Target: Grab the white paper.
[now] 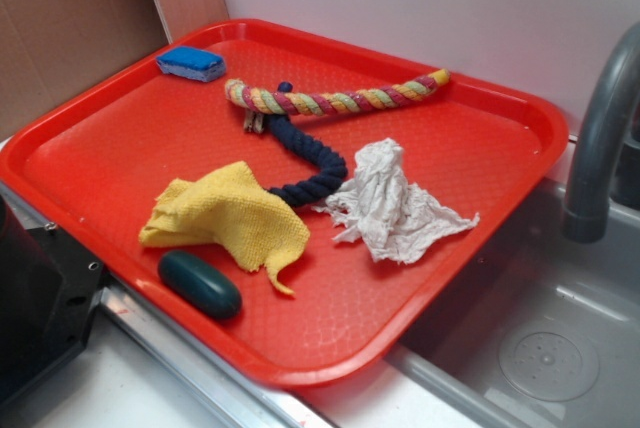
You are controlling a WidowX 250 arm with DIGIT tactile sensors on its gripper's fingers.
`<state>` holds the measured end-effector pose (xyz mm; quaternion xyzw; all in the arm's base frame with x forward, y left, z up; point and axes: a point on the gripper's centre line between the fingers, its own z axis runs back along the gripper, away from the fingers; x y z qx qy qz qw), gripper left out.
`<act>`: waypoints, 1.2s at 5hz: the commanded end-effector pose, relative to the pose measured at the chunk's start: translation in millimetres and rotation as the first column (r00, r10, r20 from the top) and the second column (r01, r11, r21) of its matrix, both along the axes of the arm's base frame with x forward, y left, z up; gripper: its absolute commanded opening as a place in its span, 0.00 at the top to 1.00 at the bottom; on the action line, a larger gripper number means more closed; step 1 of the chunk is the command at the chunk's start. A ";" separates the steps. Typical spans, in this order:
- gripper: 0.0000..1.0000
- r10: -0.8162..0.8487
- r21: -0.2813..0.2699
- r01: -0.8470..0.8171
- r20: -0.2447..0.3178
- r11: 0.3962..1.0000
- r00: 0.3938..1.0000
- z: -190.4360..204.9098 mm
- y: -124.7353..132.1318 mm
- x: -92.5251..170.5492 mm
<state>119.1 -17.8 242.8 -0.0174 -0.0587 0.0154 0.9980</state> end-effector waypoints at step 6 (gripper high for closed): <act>0.00 -0.863 0.042 0.864 0.087 0.502 0.497 -143.3 -130.5 97.0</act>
